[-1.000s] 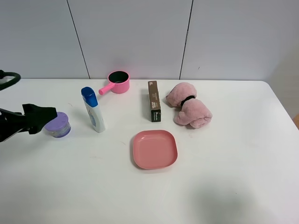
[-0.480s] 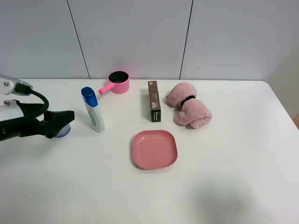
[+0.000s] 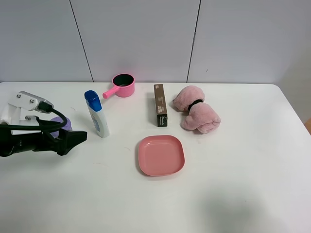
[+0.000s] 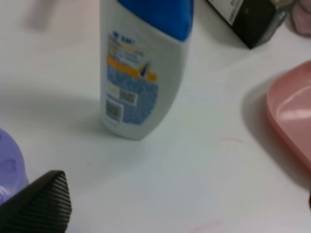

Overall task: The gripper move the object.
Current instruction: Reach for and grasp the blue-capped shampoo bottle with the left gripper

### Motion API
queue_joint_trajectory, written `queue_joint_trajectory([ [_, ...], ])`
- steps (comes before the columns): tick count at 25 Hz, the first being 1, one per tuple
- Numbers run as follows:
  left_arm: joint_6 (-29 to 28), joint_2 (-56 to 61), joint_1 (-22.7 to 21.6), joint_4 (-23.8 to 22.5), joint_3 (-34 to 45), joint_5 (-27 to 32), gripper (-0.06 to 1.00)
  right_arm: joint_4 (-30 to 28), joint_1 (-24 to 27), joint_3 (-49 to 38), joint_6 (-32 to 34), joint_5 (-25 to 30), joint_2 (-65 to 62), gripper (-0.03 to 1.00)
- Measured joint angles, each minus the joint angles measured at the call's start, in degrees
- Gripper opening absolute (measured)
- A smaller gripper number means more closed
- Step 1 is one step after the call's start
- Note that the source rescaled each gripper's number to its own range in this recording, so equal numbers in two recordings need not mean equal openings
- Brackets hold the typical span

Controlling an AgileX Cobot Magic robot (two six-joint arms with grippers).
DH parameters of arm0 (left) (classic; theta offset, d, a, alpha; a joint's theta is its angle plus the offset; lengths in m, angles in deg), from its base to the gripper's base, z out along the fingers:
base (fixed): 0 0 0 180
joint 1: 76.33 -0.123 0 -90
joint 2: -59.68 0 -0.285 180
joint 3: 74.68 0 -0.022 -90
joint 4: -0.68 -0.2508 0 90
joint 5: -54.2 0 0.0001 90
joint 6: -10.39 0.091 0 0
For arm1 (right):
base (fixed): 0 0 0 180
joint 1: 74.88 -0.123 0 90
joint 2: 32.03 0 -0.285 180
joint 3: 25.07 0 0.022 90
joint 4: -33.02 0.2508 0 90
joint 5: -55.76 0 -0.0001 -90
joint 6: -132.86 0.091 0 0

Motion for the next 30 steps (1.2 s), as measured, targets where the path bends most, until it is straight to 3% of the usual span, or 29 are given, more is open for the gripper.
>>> queue_joint_trajectory([
  [12,3.7,-1.8,0.0,0.1,-2.6,1.4,1.0,0.0,0.0,0.0,0.0,0.0,0.0,1.0],
  [18,-1.6,-1.8,0.0,0.3,-4.7,2.8,1.0,0.0,0.0,0.0,0.0,0.0,0.0,1.0],
  [25,-2.8,-1.8,0.0,0.3,-4.7,3.8,1.0,0.0,0.0,0.0,0.0,0.0,0.0,1.0],
  [30,-3.7,-1.8,0.0,0.2,-4.7,10.3,1.0,0.0,0.0,0.0,0.0,0.0,0.0,1.0],
])
